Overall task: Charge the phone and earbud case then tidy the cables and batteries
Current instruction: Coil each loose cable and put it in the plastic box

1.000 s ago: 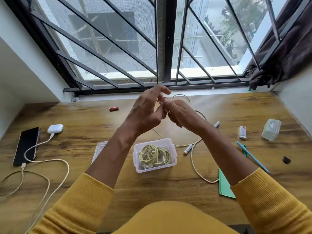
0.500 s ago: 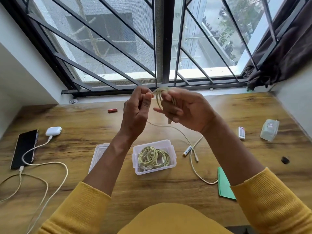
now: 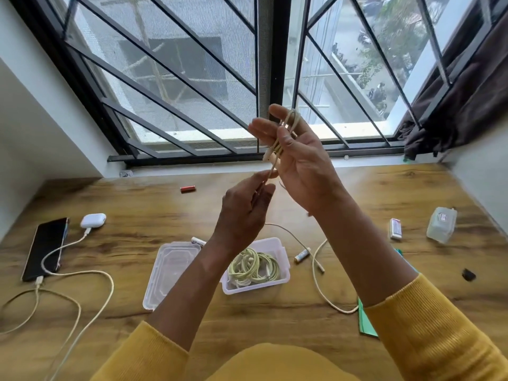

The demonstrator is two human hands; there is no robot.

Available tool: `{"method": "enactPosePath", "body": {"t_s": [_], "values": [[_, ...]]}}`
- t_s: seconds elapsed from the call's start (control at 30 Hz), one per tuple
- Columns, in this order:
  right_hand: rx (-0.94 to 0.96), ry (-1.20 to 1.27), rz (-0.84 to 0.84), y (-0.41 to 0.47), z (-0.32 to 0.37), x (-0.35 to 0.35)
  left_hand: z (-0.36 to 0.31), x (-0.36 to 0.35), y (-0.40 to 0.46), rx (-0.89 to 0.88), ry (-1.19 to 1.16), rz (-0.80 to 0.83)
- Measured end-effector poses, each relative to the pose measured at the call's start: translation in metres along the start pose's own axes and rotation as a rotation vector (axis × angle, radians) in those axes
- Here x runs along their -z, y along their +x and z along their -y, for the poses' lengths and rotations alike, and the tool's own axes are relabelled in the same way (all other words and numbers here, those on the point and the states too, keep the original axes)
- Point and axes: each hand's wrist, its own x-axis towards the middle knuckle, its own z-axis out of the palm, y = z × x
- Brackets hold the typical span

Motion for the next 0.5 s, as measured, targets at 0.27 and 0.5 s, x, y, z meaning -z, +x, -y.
{"method": "enactPosePath", "body": {"t_s": [0.27, 0.5], "values": [[0.043, -0.577, -0.089, -0.009, -0.01, 0.001, -0.009, 0.024, 0.021, -0.077, 0.041, -0.041], [0.047, -0.942, -0.016, -0.008, -0.008, 0.009, -0.017, 0.037, 0.039, -0.043, -0.081, -0.003]]}}
